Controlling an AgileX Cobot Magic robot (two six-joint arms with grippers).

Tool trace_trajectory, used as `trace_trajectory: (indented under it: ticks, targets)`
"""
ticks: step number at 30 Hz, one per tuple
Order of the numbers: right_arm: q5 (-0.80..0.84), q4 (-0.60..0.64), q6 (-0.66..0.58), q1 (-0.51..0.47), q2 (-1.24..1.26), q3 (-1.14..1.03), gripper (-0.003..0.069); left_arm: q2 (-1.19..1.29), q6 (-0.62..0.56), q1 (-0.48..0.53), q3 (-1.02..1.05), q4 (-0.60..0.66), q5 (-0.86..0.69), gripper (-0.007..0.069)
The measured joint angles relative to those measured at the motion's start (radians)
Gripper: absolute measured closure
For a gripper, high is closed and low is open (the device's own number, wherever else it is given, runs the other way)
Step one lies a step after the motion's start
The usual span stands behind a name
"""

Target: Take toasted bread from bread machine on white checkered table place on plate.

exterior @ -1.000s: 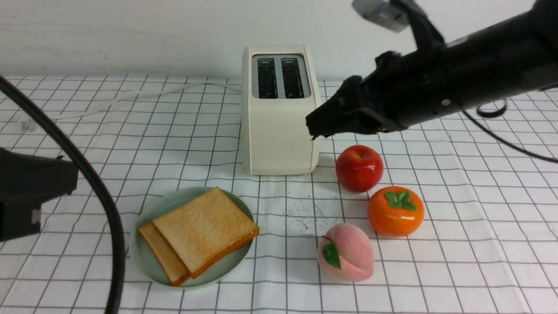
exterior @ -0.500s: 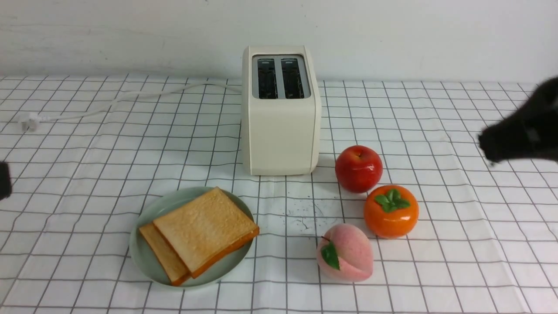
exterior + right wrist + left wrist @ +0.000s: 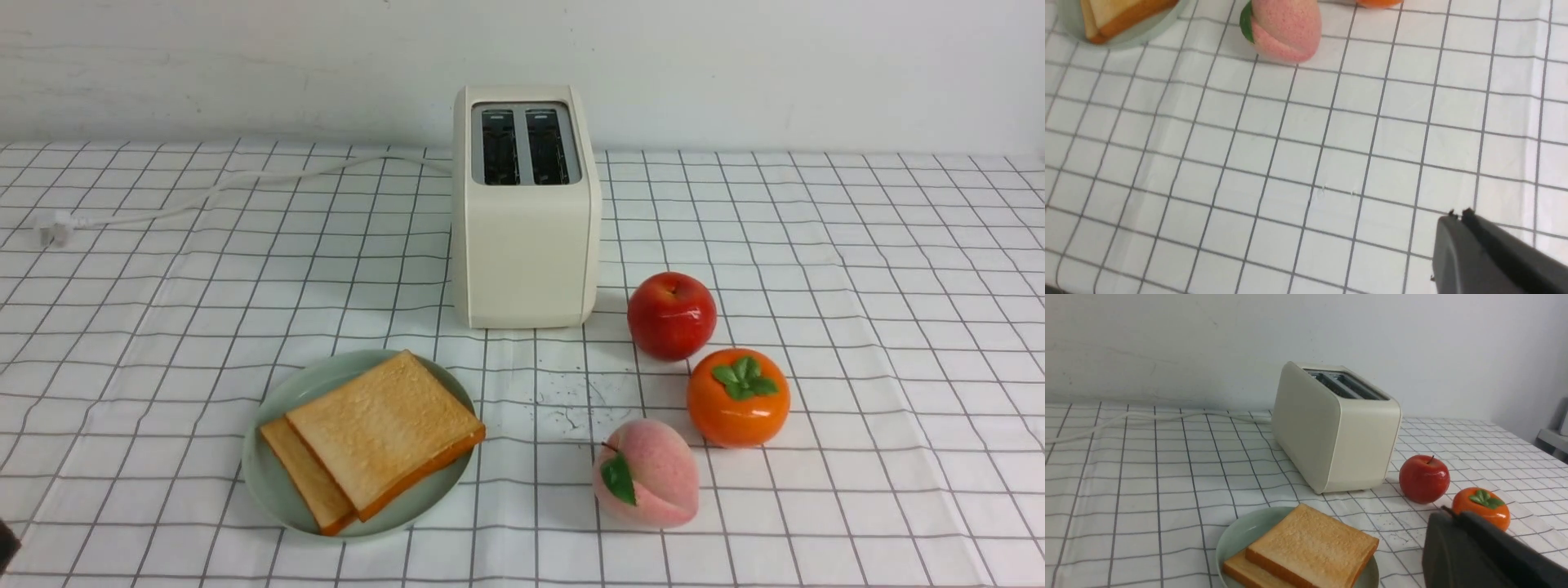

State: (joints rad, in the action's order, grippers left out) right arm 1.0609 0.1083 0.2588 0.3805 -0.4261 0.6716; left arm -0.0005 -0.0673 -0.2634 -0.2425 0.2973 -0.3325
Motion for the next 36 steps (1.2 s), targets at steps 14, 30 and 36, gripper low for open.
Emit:
trace_trajectory:
  ticks: [14, 30, 36]
  targets:
    - [-0.151, -0.052, 0.028, 0.000, 0.089, -0.153, 0.0654, 0.000, 0.002, 0.000, 0.187, 0.003, 0.021, 0.0637]
    - [-0.365, -0.157, -0.025, -0.144, 0.162, -0.241, 0.0645, 0.000, 0.002, 0.000, 0.200, 0.003, 0.003, 0.0637]
    - [-0.763, -0.172, -0.107, -0.337, 0.349, -0.591, 0.0643, 0.000, 0.002, 0.000, 0.201, 0.003, 0.002, 0.0637]
